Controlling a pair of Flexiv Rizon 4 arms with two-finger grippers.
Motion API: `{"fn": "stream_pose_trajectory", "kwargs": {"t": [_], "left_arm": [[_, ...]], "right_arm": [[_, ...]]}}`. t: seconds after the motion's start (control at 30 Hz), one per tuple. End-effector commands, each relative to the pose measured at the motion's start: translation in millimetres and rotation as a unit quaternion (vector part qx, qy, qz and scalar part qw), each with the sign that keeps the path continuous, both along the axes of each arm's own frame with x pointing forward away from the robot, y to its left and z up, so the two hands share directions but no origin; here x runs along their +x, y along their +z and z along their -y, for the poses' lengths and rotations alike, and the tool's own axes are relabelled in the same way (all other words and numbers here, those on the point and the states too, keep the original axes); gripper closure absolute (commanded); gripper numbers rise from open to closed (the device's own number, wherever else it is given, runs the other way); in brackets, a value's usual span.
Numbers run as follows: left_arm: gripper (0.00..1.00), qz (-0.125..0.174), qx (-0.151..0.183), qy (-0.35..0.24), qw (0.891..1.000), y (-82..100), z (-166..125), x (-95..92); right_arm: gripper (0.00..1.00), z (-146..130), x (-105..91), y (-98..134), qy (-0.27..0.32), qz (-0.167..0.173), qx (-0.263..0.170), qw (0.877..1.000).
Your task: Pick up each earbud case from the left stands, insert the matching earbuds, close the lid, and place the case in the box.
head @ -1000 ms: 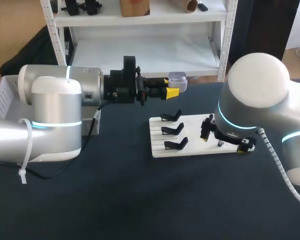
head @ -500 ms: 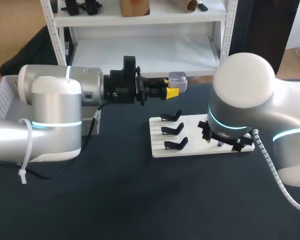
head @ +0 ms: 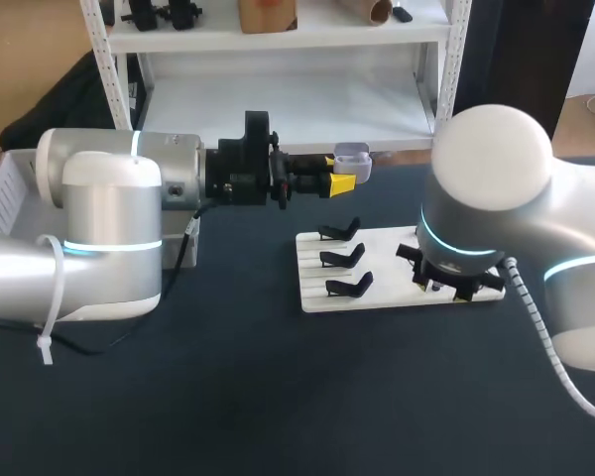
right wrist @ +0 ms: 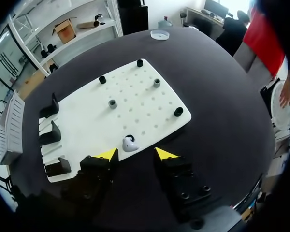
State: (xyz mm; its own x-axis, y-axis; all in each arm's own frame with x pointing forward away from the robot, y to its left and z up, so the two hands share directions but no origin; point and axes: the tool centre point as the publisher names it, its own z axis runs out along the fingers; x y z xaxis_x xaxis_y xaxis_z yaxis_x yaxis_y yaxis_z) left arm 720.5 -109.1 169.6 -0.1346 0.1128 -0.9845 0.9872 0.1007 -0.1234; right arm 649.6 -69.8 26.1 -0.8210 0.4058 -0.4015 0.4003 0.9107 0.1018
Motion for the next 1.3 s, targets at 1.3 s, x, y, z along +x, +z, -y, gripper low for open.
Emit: {"fn": "stream_pose_trajectory", "kwargs": {"t": [1.3], "left_arm": [[1.0,0.0,-0.001,0.0,1.0,-0.4,-0.1,-0.2]], "right_arm": [[0.7,-3.6,6.2,-7.5,0.035,0.0,-0.007,0.999]]}}
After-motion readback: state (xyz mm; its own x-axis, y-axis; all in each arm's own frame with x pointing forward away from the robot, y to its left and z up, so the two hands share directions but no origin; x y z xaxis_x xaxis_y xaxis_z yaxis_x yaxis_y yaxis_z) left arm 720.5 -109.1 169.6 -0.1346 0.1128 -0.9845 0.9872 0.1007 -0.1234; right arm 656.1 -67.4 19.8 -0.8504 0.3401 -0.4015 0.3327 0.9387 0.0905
